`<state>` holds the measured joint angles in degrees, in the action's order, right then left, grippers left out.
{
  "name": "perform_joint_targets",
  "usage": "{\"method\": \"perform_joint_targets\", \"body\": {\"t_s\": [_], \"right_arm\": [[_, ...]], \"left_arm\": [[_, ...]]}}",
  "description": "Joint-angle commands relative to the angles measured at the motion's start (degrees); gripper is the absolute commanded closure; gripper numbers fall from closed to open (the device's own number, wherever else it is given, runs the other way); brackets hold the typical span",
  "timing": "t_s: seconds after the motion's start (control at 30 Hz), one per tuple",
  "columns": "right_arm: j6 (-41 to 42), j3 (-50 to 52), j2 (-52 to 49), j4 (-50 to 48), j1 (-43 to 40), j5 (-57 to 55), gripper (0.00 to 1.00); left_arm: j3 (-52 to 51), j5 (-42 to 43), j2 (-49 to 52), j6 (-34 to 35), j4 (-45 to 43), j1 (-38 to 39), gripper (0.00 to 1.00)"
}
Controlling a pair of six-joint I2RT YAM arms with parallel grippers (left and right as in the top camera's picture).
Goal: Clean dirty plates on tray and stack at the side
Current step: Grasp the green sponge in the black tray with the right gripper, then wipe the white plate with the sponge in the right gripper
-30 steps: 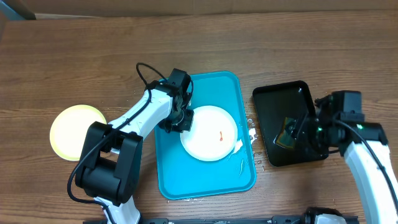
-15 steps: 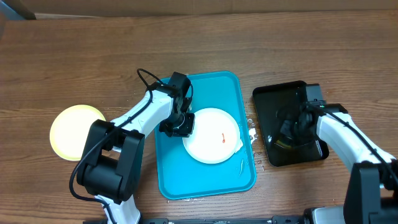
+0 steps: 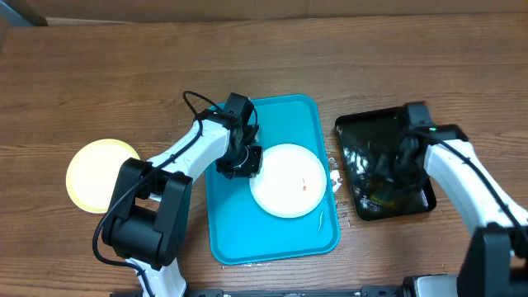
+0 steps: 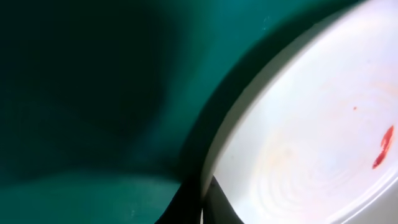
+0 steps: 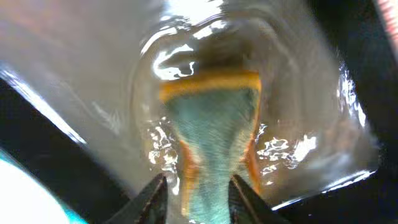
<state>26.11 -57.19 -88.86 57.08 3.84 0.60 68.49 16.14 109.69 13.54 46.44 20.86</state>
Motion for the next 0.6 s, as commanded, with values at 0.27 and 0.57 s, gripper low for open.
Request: {"method": "perform_joint_targets", "body": {"t_s": [0.27,0.57], "right_arm": [[2.3,7.9,-1.7,-8.7,0.2,-2.3,0.68],[0.7,8.1,-2.0,-10.6,0.2,-0.8,0.96]], "left_arm": [[-0.6,0.9,0.8,0.2,-0.2,-0.1,0.96],[-0.6,0.9,0.8,0.2,0.0,-0.1,0.96]]}}
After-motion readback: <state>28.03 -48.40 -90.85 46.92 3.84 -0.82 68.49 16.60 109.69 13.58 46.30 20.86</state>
